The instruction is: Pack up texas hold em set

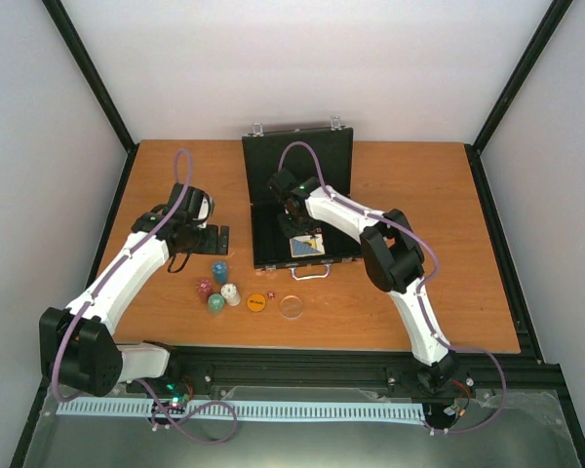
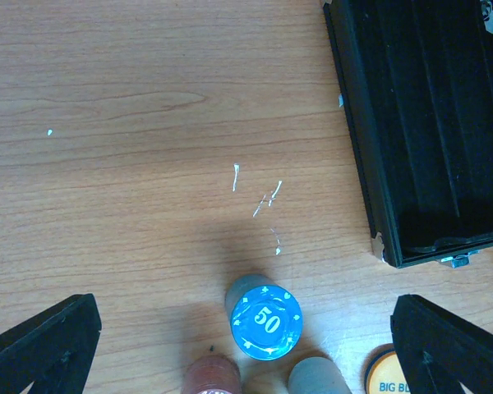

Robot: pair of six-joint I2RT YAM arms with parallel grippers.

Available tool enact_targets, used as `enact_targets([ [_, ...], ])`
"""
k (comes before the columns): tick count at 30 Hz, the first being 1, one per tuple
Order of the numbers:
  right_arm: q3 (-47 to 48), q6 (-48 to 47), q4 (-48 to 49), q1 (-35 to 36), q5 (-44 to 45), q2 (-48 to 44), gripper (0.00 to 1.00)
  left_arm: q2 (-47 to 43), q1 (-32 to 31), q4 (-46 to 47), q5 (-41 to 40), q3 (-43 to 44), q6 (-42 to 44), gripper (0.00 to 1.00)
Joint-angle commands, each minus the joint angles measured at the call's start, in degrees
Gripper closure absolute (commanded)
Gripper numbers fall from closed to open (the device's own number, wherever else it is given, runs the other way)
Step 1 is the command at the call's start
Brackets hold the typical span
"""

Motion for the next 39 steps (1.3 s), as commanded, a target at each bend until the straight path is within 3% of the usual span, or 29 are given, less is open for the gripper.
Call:
enact_targets([
  [1,0.2,0.0,-0.7,-0.3,1.4,-3.3,0.66,0.1,-0.2,0.7,-0.4,2.2,-0.7,0.0],
  [10,-1.8,-2.9,0.8,0.1,-6.0,-10.0,0.66,-0.3,-0.2,0.8,-0.4,2.2,-0.8,0.0],
  [15,-7.5,-4.1,-1.3,4.3,-8.0,-15.2,0.66,-0.9,-0.2,0.5,-0.5,2.3,-1.1,0.0],
  [17,-11.5,-4.0,-1.5,7.1,-8.3,-18.1,0.63,-1.3,-0.2,0.5,-0.5,2.3,-1.1,0.0],
  [25,-21.5,-0.1,0.1,17.3,-9.8,-22.1,0.34,-1.9,-0.2,0.7,0.0,1.7,-1.2,0.0],
  [33,-21.0,2.5,1.1,21.6,-10.2,-16.9,0.36,-2.1,-0.2,0.8,0.7,1.3,-0.9,0.0],
  [39,-18.4,3.6,0.0,21.5,-6.3,-12.8,0.45,-3.0,-0.2,0.3,0.4,0.9,-0.4,0.0],
])
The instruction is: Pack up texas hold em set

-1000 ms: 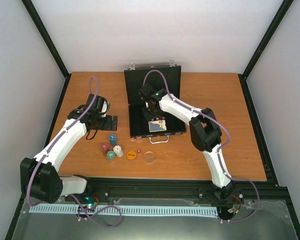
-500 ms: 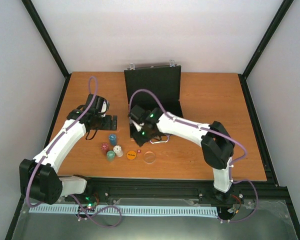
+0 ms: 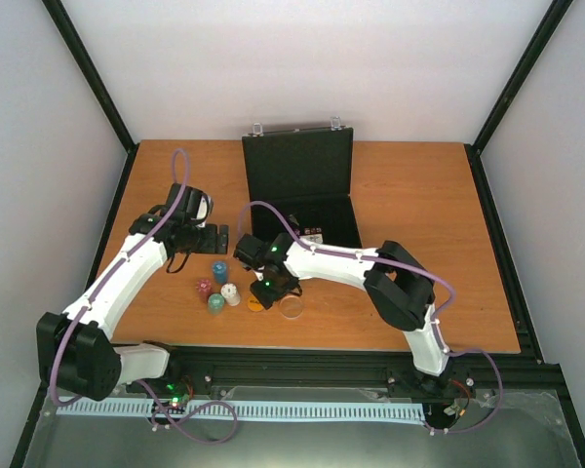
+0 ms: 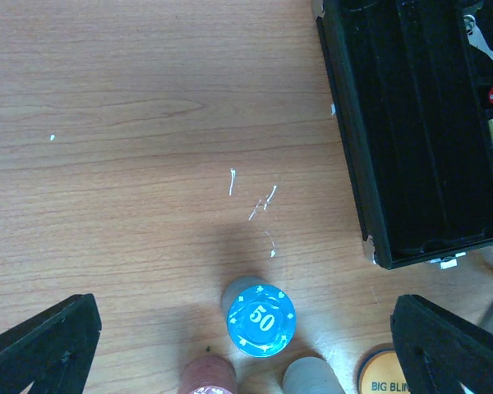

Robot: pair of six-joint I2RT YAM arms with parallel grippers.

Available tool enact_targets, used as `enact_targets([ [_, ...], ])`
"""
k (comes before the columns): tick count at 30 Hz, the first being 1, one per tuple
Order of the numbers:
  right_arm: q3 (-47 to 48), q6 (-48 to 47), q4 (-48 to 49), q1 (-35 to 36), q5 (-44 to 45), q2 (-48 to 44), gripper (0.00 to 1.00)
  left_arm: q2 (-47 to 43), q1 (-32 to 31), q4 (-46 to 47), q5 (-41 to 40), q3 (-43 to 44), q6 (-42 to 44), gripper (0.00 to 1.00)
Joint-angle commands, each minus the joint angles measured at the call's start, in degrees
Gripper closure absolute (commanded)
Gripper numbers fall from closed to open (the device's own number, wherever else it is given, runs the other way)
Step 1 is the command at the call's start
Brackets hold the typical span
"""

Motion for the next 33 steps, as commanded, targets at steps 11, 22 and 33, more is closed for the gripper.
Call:
enact_targets([
  [11,6.1,1.8,-1.8,0.1,5.2,6.9,0.54,-2.4,-0.2,0.1,-0.2,0.2,0.5,0.0],
  [22,4.3,2.3,-1.6,-0.5,5.3,6.6,0.56,-1.9,-0.2,0.5,-0.2,0.0,0.7,0.0],
  [33,1.1,3.1,0.4,-1.9,3.7,6.7,0.71,-2.0,-0.2,0.3,-0.4,0.1,0.6,0.0],
])
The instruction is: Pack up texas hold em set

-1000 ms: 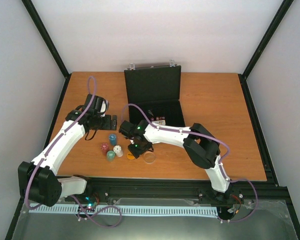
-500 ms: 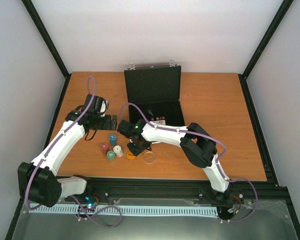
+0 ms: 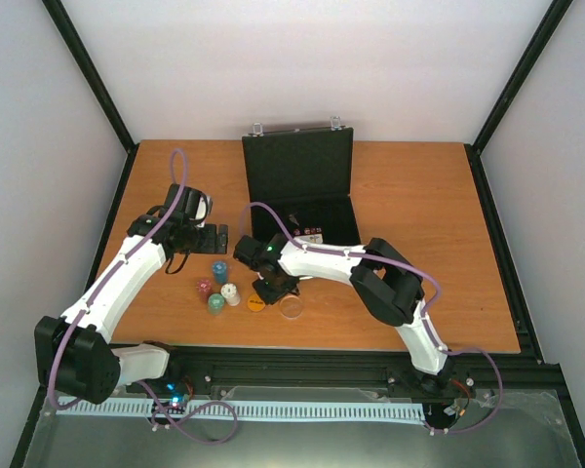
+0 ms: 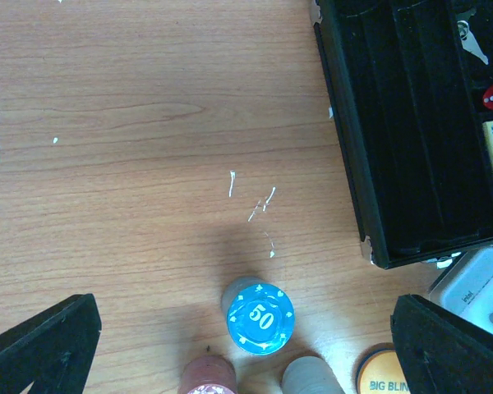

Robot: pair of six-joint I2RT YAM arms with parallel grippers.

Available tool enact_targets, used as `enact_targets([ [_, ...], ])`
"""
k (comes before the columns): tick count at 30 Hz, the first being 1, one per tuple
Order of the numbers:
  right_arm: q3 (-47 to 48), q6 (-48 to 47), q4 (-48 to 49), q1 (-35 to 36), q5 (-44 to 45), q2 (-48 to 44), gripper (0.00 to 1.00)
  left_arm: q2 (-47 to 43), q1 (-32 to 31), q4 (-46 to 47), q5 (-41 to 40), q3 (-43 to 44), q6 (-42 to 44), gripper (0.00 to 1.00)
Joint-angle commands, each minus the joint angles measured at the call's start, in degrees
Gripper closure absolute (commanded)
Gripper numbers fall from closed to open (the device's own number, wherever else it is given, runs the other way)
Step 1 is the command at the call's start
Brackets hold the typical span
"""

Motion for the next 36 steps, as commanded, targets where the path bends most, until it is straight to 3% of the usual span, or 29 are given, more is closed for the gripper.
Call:
enact_targets([
  [1,-1.3,0.5,1.2,-0.9,0.1,0.8,0.74,-0.9,-0.2,0.3,-0.3,0.2,0.5,0.0],
  [5,-1.3,0.3,1.2,-1.1,0.3,0.4,0.88,-0.8,-0.2,0.3,-0.1,0.5,0.5,0.0],
  [10,0.0,-0.3,0.2,-1.2,-0.2,-0.7,0.97,-0.6,-0.2,0.4,0.0,0.8,0.6,0.0],
  [17,6.5,-0.8,-4.9,-3.2,-0.7,-6.5,0.97,-0.6,-0.2,0.4,-0.1,0.6,0.8,0.0],
  [22,9.9,-0.8,-5.6,-8.8,1.2,-7.8,0.97,-0.4,-0.2,0.4,-0.2,0.5,0.8,0.0],
  [36,17.9,-5.1,3.1,-19.7,-0.2,4.5,0.97,1.2,-0.2,0.3,-1.0,1.1,0.6,0.0],
])
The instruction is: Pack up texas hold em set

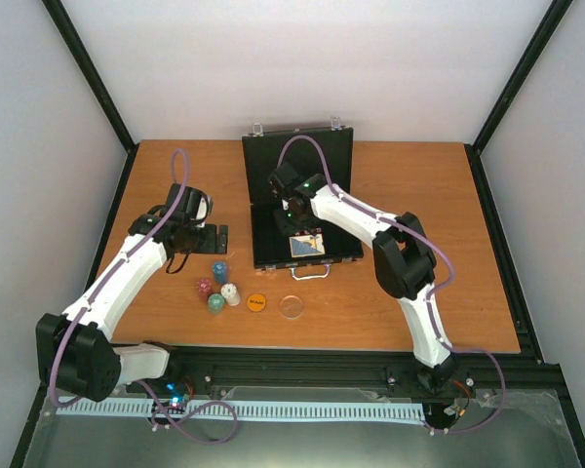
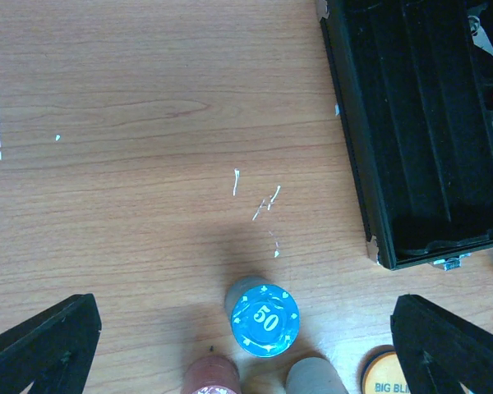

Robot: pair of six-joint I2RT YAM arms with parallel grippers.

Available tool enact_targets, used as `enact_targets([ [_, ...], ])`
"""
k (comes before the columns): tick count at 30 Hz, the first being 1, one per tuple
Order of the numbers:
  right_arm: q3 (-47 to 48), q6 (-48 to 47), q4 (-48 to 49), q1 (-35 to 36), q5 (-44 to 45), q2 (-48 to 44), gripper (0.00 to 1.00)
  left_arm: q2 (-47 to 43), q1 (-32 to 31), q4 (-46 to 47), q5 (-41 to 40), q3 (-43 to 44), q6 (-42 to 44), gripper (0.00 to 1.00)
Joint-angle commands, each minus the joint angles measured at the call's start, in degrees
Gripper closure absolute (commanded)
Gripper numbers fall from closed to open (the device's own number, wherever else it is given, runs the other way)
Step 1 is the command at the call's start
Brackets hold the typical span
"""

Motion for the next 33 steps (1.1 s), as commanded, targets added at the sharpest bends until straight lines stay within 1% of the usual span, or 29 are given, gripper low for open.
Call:
enact_targets([
  [1,2.9,-2.0,2.8,-1.2,-1.9,3.7,0.97,0.8,-0.2,0.3,-0.6,1.1,0.5,0.0],
  [4,4.2,-2.6,2.4,-1.4,-2.9,5.2,0.97,1.2,-0.2,0.3,-0.9,1.1,0.5,0.0],
  [9,3.2,-2.4,2.4,-1.5,-2.6,6.4,0.97,1.7,-0.2,0.5,-0.8,1.4,0.4,0.0],
  [20,2.4,-2.9,0.7,-1.6,3.8,8.0,0.97,1.9,-0.2,0.8,-0.7,1.4,-0.1,0.0],
  [29,2.2,-3.2,0.7,-1.6,3.6,7.5,0.97,1.7,-0.2,0.6,-0.7,1.4,-0.2,0.0],
  [31,1.9,-3.7,0.7,-1.6,3.1,6.9,0.96,1.6,-0.2,0.6,-0.6,1.5,-0.2,0.0],
  [33,1.7,-3.9,0.8,-1.7,3.3,6.3,0.91,1.7,-0.2,0.7,-0.6,1.5,-0.2,0.0],
])
